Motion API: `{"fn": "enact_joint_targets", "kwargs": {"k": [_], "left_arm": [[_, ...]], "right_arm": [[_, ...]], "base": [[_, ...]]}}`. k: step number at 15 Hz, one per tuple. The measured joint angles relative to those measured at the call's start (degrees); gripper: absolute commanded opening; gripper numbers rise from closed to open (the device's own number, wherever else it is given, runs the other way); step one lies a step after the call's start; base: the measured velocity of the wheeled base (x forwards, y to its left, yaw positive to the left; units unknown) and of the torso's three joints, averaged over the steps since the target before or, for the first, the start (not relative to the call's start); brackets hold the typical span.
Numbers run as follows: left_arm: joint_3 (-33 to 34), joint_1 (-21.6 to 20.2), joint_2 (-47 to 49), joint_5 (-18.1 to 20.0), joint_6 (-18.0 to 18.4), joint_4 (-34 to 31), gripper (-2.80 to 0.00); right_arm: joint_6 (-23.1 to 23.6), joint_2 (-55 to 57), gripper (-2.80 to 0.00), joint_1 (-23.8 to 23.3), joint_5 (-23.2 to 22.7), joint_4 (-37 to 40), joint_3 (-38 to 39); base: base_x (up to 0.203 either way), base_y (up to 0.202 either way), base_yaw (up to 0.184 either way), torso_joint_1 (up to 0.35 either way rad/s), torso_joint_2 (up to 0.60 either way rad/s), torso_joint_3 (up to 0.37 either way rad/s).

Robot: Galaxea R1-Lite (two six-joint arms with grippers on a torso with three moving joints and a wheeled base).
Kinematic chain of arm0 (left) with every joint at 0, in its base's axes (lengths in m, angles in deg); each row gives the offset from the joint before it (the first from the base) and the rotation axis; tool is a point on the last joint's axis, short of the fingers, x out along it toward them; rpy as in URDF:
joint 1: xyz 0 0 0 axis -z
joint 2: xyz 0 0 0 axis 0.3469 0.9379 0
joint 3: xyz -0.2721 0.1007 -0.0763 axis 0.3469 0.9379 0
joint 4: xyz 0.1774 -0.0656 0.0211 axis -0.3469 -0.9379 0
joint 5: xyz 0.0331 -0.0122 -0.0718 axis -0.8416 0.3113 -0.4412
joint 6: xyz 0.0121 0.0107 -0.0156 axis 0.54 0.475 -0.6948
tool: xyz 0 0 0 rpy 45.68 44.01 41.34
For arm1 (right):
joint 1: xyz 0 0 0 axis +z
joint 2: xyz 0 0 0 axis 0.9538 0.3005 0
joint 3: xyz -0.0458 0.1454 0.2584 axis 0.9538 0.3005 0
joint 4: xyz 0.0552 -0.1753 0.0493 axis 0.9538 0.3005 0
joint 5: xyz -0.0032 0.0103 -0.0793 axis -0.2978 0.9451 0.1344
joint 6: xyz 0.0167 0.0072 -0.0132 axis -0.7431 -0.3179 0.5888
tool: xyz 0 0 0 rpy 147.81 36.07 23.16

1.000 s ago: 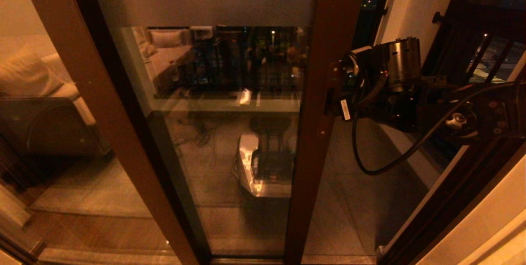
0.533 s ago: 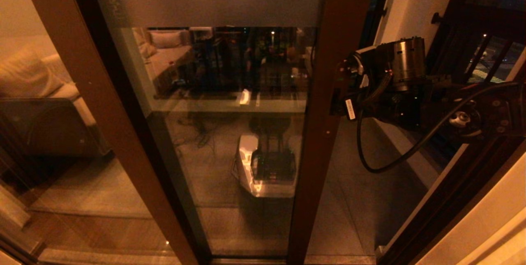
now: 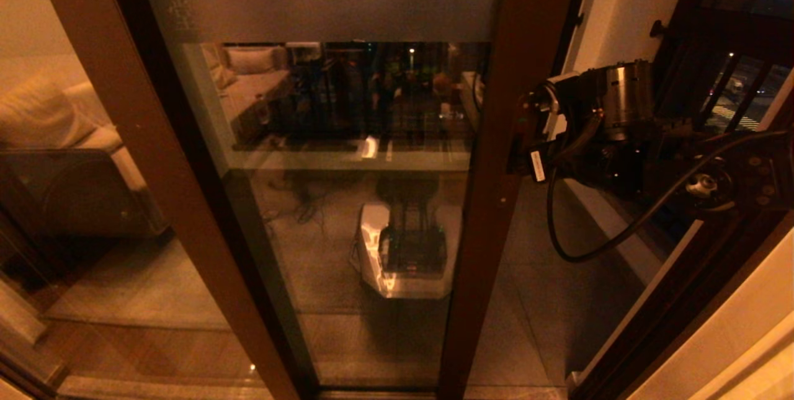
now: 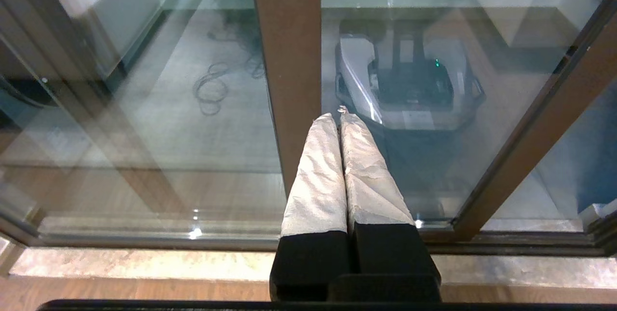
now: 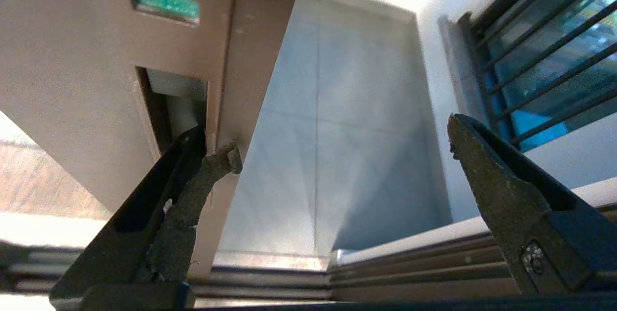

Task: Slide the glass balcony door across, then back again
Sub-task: Close the slid door

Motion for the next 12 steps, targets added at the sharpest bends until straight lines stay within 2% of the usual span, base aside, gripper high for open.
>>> {"fn": "enact_joint_targets", "kwargs": {"k": [3,12], "left_arm": [[0.0,0.0,0.0,0.0,0.0,0.02,-2.8],[0.0,0.0,0.0,0.0,0.0,0.0,-2.8]], "right_arm": [[1.09,-0.1,0.0,-0.18,0.13,-4.11,2.43],[1.01,-1.46,0.0,-1.09,0.09,-4.84,4.74]], "base": [[0.0,0.0,0.0,0.0,0.0,0.0],[0.0,0.0,0.0,0.0,0.0,0.0]]}}
